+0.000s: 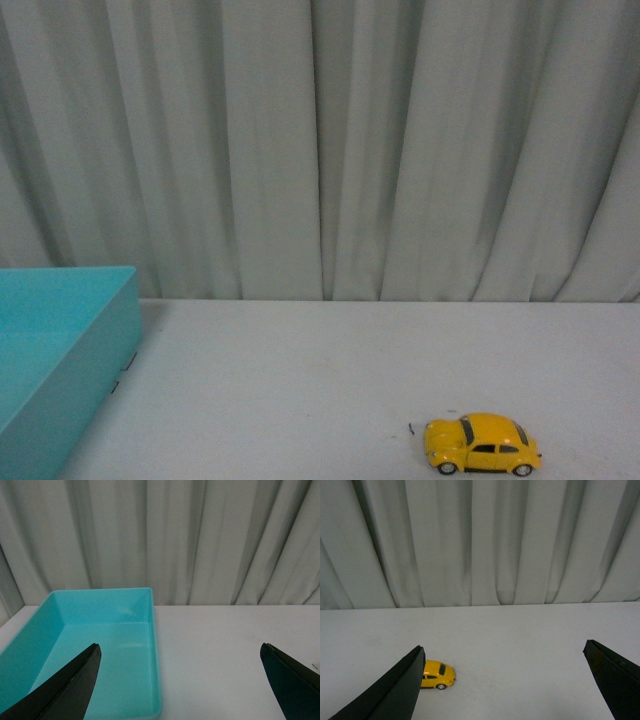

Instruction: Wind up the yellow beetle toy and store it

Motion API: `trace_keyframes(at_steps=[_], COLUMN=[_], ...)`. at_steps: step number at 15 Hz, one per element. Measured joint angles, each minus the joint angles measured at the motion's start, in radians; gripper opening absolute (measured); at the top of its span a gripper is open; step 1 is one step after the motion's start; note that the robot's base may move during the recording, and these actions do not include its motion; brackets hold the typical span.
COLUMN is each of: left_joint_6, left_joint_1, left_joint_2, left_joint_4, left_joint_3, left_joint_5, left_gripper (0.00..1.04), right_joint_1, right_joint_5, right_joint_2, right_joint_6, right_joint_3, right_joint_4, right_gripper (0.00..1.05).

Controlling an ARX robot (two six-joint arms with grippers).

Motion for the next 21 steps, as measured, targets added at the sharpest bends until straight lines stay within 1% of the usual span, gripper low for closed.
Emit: trace_keyframes(at_steps=[17, 18, 19, 20, 21], left_joint_6=[0.0, 0.0, 0.0, 0.0, 0.0], left_joint_1=[0.0, 0.0, 0.0, 0.0, 0.0], left_joint_2=[0.0, 0.0, 0.0, 0.0, 0.0], left_joint_4=[0.0, 0.0, 0.0, 0.0, 0.0], left_joint_3=[0.0, 0.0, 0.0, 0.0, 0.0], left_joint_5=[0.0, 0.0, 0.001, 0.0, 0.0], left_gripper=[0.98, 0.98, 0.98, 0.98, 0.98], right_joint_1=[0.0, -0.015, -0.082, -0.172, -0.282], right_joint_5=[0.0, -0.043, -0.15, -0.237, -0.333], right_joint_2=[0.0, 0.011, 0.128, 0.28, 0.509], right_joint_6=[0.0, 0.041, 0.144, 0.217, 0.253], right_joint_3=[0.0, 0.01, 0.014, 0.014, 0.034], right_joint_4=[-0.002, -0.047, 0.033, 0.196, 0.425], right_gripper=[0.98, 0.98, 0.98, 0.98, 0.98])
